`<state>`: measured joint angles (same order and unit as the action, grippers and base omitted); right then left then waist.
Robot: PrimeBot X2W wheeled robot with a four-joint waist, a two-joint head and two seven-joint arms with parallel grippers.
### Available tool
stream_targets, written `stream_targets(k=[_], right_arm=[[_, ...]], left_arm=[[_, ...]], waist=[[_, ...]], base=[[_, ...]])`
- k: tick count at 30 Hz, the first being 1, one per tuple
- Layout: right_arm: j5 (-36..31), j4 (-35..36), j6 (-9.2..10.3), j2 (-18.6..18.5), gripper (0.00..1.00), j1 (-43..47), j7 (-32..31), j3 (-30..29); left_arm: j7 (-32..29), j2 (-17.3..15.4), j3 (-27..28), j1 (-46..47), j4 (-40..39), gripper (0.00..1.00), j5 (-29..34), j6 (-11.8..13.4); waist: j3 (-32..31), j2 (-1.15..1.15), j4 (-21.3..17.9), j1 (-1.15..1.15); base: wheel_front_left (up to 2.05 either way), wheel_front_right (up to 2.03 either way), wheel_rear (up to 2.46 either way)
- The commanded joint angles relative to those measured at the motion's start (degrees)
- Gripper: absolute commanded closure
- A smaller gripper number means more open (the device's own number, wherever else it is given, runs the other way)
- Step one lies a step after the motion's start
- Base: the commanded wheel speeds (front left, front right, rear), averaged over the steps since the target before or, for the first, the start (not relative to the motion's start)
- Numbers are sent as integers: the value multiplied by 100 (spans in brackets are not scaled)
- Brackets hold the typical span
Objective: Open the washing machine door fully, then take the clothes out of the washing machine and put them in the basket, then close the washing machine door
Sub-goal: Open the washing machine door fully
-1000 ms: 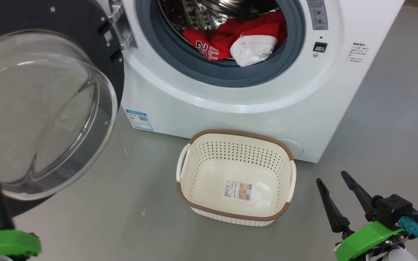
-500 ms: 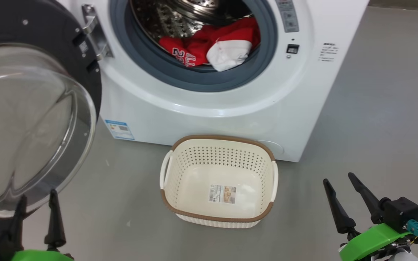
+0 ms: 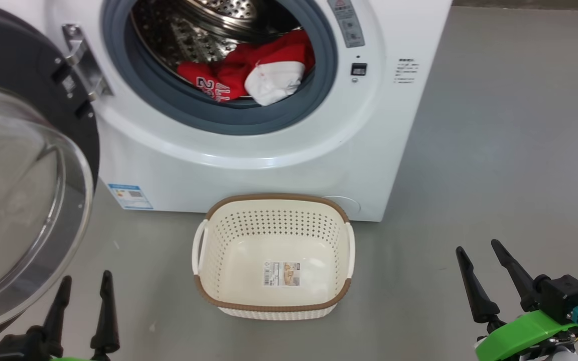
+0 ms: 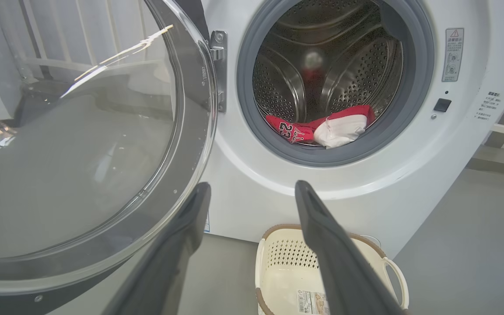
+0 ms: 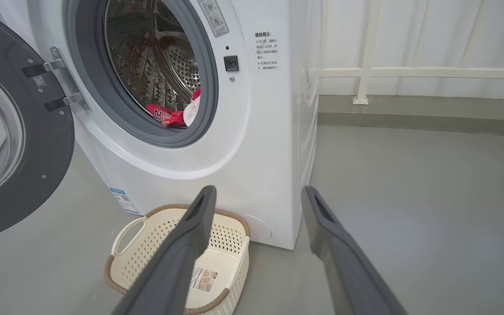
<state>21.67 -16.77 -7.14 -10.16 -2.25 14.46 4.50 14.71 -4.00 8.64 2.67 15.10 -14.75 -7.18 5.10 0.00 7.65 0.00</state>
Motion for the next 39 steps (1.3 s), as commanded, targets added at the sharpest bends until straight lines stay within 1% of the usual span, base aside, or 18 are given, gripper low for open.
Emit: stream_targets(k=[1, 18, 28, 39], right_arm=[[99, 154, -35, -59, 0, 50, 54, 86], [115, 216, -35, -52, 0, 129, 54, -87], [106, 246, -35, -31, 0, 172, 54, -179], [77, 257, -35, 19, 0, 175, 54, -206]], left_arm=[[29, -98, 140, 36, -176, 0, -37, -30], [29, -99, -385, -169, -483, 0, -142, -31], [29, -113, -484, -181, -528, 0, -139, -31], [29, -178, -530, -127, -471, 0, -143, -31]], waist=[[-11, 0, -95, 0], [-61, 0, -602, 0], [-62, 0, -717, 0], [-69, 0, -680, 0]], base=[[0, 0, 0], [0, 0, 0], [0, 0, 0], [0, 0, 0]])
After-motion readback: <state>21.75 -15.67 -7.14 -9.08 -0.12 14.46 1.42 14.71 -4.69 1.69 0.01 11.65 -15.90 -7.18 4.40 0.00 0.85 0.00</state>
